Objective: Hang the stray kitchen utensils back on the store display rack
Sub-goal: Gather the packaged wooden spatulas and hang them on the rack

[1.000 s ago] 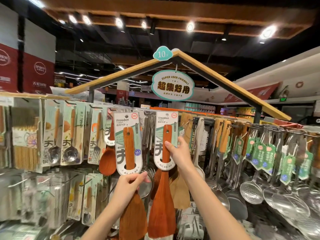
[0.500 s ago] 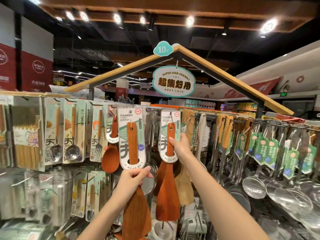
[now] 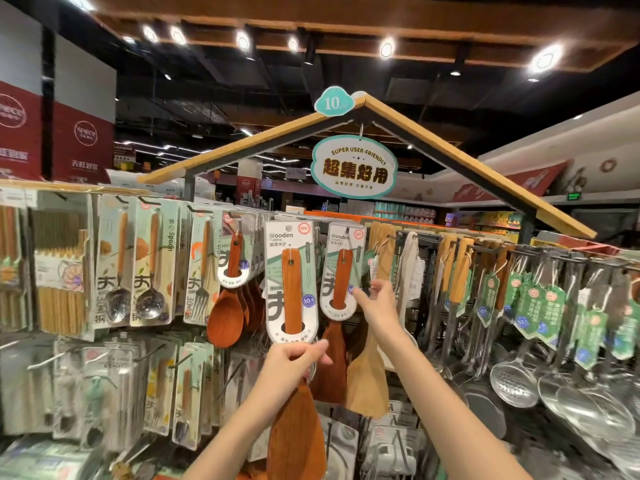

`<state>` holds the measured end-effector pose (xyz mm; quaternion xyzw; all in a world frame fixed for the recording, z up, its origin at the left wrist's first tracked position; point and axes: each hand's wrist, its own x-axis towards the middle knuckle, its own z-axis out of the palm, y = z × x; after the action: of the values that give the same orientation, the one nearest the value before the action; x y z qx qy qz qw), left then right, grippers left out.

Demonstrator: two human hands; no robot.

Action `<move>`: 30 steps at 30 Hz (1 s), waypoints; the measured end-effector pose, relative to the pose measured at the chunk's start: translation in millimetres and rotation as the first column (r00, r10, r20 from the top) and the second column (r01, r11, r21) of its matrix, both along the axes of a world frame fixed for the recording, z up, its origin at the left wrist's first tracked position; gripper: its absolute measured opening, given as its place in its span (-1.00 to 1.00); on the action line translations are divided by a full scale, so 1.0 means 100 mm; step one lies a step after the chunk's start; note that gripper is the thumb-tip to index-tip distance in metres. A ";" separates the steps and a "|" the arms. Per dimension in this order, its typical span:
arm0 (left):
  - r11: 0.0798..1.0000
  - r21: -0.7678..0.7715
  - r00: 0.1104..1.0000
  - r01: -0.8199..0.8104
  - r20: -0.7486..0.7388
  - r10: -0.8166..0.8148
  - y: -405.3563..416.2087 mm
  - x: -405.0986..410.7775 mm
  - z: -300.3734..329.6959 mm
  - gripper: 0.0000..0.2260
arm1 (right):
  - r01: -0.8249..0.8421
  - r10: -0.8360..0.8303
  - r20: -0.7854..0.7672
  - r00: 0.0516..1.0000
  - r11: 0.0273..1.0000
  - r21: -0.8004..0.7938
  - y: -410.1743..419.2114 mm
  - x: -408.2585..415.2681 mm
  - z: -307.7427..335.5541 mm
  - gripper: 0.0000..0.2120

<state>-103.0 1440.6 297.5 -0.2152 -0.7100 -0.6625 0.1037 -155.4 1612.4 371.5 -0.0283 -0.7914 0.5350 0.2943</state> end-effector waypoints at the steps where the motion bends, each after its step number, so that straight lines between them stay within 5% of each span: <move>1: 1.000 -0.011 1.000 0.009 0.001 -0.009 0.05 0.01 0.00 -0.72 | -0.113 0.110 -0.058 0.992 0.991 -0.065 -0.04 0.12 0.04 -0.58; 3: 0.999 -0.035 1.000 0.031 -0.003 -0.031 0.18 0.03 0.02 -0.72 | -0.347 0.332 -0.139 0.933 0.932 -0.102 -0.13 0.34 0.12 -0.57; 6: 0.997 -0.034 0.998 0.068 0.008 -0.068 0.34 0.07 0.04 -0.72 | -0.457 0.460 -0.136 0.877 0.888 0.053 -0.25 0.51 0.16 -0.47; 26: 0.979 -0.053 0.979 0.199 0.060 -0.195 0.55 -0.12 0.22 -0.69 | -0.254 0.273 -0.215 0.938 0.961 0.112 -0.14 0.28 0.21 -0.57; 30: 0.988 -0.042 0.988 0.152 -0.002 -0.152 0.47 -0.11 0.19 -0.88 | -0.258 0.268 -0.184 0.946 0.963 0.079 -0.13 0.13 0.24 -0.57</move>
<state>-114.1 1488.0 316.9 -0.2725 -0.7050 -0.6528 0.0503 -142.5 1599.2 395.3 0.1374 -0.7701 0.5480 0.2963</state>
